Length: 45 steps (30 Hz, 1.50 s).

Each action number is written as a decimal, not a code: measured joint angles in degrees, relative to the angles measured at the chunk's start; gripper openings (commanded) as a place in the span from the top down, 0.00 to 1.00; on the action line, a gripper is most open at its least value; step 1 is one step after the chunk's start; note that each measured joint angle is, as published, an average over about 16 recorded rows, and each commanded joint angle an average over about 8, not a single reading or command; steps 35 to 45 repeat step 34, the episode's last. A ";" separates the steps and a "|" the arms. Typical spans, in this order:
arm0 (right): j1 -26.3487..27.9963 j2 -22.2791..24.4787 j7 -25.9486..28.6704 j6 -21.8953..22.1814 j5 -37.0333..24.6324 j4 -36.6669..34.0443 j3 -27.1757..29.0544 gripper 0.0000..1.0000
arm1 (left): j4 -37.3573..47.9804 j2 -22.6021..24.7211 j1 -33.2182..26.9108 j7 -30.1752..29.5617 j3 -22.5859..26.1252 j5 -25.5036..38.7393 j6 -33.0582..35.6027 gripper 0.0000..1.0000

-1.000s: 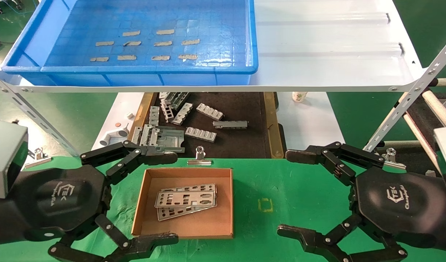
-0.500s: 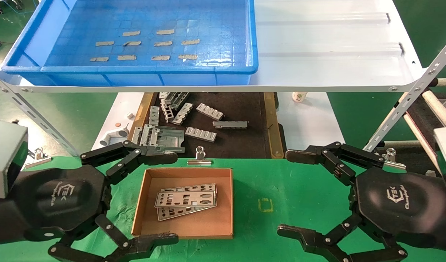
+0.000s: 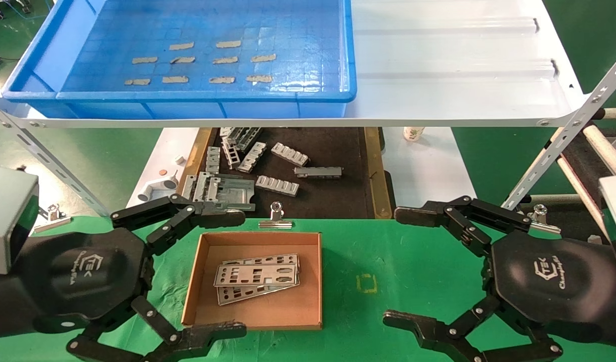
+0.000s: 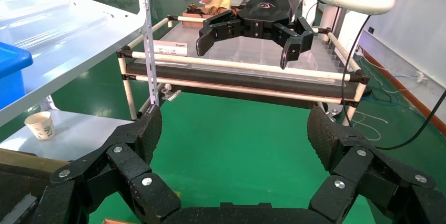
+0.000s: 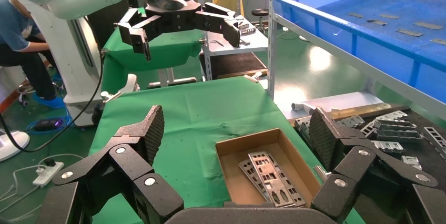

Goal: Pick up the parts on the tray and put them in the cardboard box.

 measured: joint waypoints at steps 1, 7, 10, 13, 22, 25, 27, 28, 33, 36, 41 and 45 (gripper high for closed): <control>0.00 0.00 0.00 0.00 0.00 0.00 0.00 0.00 | 0.00 0.00 0.00 0.00 0.00 0.00 0.00 0.00; 0.00 0.00 0.00 0.00 0.00 0.00 0.00 0.00 | 0.00 0.00 0.00 0.00 0.00 0.00 0.00 0.00; 0.00 0.00 0.00 0.00 0.00 0.00 0.00 0.00 | 0.00 0.00 0.00 0.00 0.00 0.00 0.00 0.00; 0.00 0.00 0.00 0.00 0.00 0.00 0.00 0.00 | 0.00 0.00 0.00 0.00 0.00 0.00 0.00 0.00; 0.00 0.00 0.00 0.00 0.00 0.00 0.00 0.00 | 0.00 0.00 0.00 0.00 0.00 0.00 0.00 0.00; 0.00 0.00 0.00 0.00 0.00 0.00 0.00 0.00 | 0.00 0.00 0.00 0.00 0.00 0.00 0.00 0.00; 0.00 0.00 0.00 0.00 0.00 0.00 0.00 0.00 | 0.00 0.00 0.00 0.00 0.00 0.00 0.00 0.00; 0.00 0.00 0.00 0.00 0.00 0.00 0.00 0.00 | 0.00 0.00 0.00 0.00 0.00 0.00 0.00 0.00; 0.00 0.00 0.00 0.00 0.00 0.00 0.00 0.00 | 0.00 0.00 0.00 0.00 0.00 0.00 0.00 0.00; 0.00 0.00 0.00 0.00 0.00 0.00 0.00 0.00 | 0.00 0.00 0.00 0.00 0.00 0.00 0.00 0.00; 0.00 0.00 0.00 0.00 0.00 0.00 0.00 0.00 | 0.00 0.00 0.00 0.00 0.00 0.00 0.00 0.00; 0.00 0.00 0.00 0.00 0.00 0.00 0.00 0.00 | 0.00 0.00 0.00 0.00 0.00 0.00 0.00 0.00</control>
